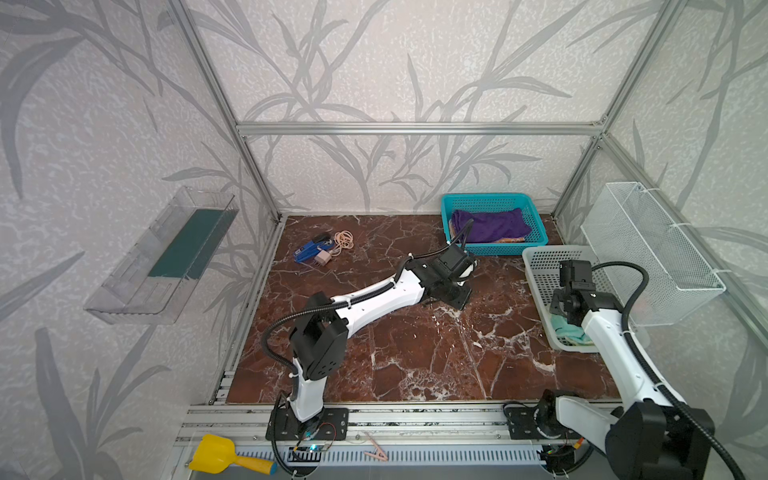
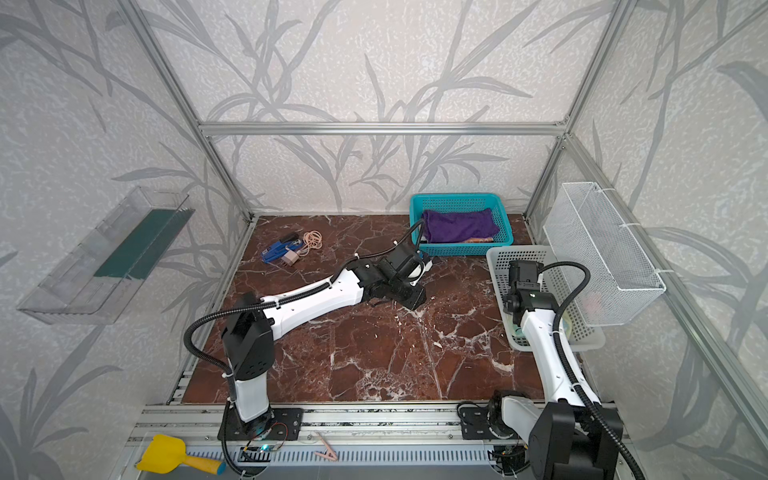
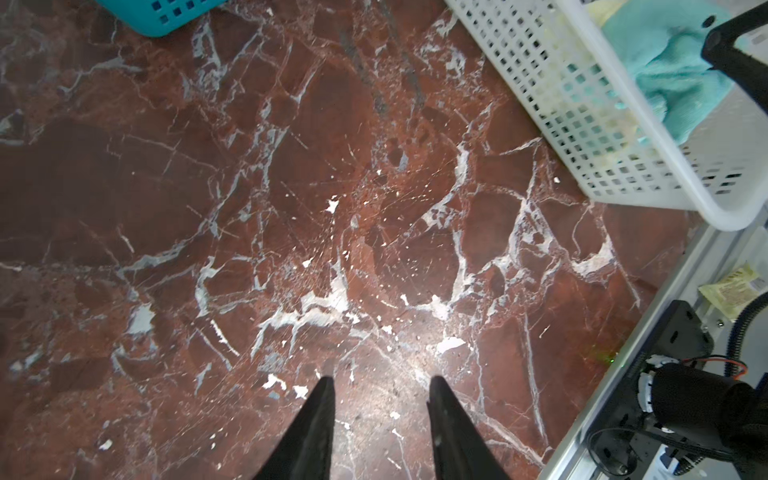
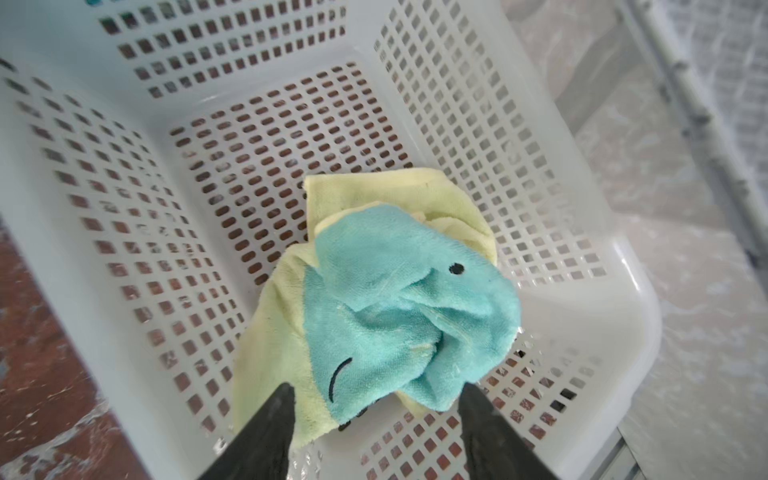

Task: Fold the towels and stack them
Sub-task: 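Reach the right gripper into the white basket and grasp the yellow-teal towel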

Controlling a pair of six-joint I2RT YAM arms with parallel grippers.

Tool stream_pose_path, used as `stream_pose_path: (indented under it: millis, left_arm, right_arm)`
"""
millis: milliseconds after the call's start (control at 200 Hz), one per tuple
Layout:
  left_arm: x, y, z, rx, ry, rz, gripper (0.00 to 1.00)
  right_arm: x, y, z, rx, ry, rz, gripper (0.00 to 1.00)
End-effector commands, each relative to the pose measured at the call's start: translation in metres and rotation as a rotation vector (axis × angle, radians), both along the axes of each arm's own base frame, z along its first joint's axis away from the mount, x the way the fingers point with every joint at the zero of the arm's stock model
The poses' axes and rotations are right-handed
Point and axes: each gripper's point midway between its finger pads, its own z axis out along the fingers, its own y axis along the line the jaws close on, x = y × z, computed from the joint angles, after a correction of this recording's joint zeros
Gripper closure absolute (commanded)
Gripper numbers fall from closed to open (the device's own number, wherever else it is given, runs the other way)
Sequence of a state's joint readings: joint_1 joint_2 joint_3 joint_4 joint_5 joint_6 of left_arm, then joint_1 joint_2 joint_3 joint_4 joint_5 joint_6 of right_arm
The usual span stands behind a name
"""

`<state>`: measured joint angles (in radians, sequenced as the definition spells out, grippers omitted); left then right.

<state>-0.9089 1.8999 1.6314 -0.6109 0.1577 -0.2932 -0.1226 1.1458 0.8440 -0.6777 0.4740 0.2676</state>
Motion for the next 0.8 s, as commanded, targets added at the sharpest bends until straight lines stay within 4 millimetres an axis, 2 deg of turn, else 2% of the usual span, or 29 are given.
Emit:
stream_pose_path:
  millis: [0, 150, 295, 465, 615, 675, 795]
  left_arm:
    - [0.002, 0.013, 0.022, 0.024, -0.072, -0.007, 0.6]
    - [0.006, 0.009, 0.023, 0.017, -0.085, -0.012, 0.6]
    - [0.008, 0.002, 0.014, 0.019, -0.063, -0.014, 0.6]
    - [0.012, -0.005, 0.004, 0.04, -0.047, -0.023, 0.6]
    - [0.019, -0.006, 0.0, 0.071, -0.043, -0.019, 0.6]
    - [0.02, -0.005, -0.001, 0.077, -0.036, -0.014, 0.6]
    - [0.02, -0.001, 0.001, 0.077, -0.026, -0.003, 0.6]
  right_arm:
    - [0.002, -0.013, -0.01, -0.012, -0.004, -0.091, 0.34]
    - [0.015, -0.023, -0.018, -0.014, -0.014, -0.109, 0.33]
    - [0.032, -0.033, -0.028, -0.017, -0.014, -0.103, 0.33]
    - [0.052, -0.038, -0.053, 0.051, 0.005, -0.106, 0.33]
    - [0.062, -0.04, -0.079, 0.076, 0.087, -0.103, 0.34]
    - [0.063, -0.039, -0.086, 0.102, 0.125, -0.1, 0.42]
    - [0.064, -0.035, -0.088, 0.122, 0.146, -0.081, 0.78]
